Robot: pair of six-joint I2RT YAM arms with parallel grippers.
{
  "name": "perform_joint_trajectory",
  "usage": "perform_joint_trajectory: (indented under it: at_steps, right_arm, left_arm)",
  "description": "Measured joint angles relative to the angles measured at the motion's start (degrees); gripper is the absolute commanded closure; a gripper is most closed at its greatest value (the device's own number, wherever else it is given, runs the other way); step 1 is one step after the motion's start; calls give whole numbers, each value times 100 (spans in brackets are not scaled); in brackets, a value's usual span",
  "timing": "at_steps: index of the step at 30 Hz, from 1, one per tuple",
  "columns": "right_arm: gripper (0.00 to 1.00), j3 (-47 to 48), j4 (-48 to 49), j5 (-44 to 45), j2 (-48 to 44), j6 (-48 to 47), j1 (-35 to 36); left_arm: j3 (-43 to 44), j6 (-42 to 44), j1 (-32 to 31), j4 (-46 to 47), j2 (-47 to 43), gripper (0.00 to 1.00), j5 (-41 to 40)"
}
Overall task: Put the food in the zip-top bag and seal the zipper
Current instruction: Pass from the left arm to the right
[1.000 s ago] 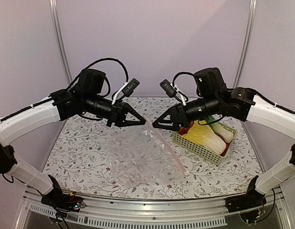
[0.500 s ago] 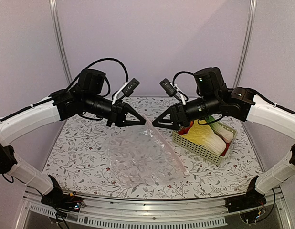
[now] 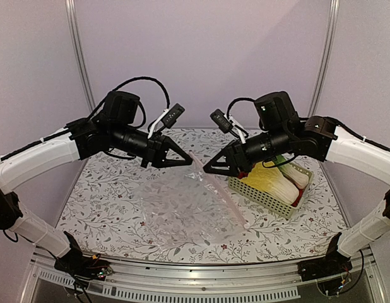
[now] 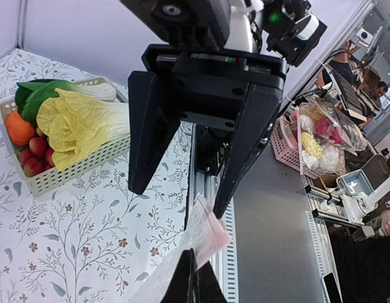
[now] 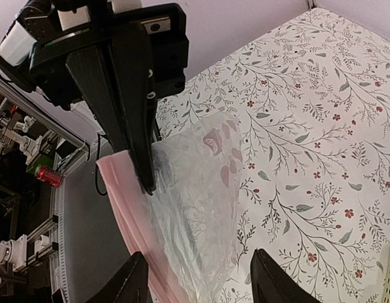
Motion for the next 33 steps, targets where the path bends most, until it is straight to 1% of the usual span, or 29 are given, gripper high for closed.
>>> perform_joint_trajectory:
  at_steps: [8,13,16,18,21,22,24,25,26,27,28,29,31,32,33]
  right_arm:
    - [54,-11,-131,197,2,-157,74]
    - [66,-13,-212,234,22,-216,120]
    - [71,-15,-238,212,22,-251,138]
    - [79,-17,-236,140,22,-245,138]
    - [95,-31,-212,-2,22,-238,142]
    - [99,-44,-190,-31,22,-223,142]
    - [100,-92,-127,-98,22,-136,144]
    - [100,-114,-83,-114,22,-131,144]
    - [100,-146,-31,-114,22,-76,144]
    - [100,-177,31,-98,22,-13,144]
    - [100,-199,70,-66,22,31,144]
    - [100,-205,92,37,22,107,144]
    - [100,-205,131,306,20,271,144]
    - [100,-203,149,459,20,354,144]
    - [100,-197,142,640,20,442,144]
  left_arm:
    - [0,0,-2,-2,2,100,0]
    - [0,0,-2,-2,7,100,0]
    - [0,0,-2,-2,7,100,-9]
    - [0,0,-2,-2,7,100,-26]
    - [0,0,-2,0,7,100,-74]
    - [0,0,-2,0,7,100,-103]
    - [0,2,-2,0,7,99,-190]
    - [0,2,-2,2,7,91,-234]
    - [0,0,-2,2,9,76,-299]
    - [0,9,-2,7,13,58,-385]
    - [0,0,-2,15,20,43,-498]
    - [0,26,-2,24,28,33,-619]
    - [0,15,-11,35,33,19,-992]
    - [0,13,-13,44,33,15,-1189]
    - [0,2,-15,50,33,13,-1445]
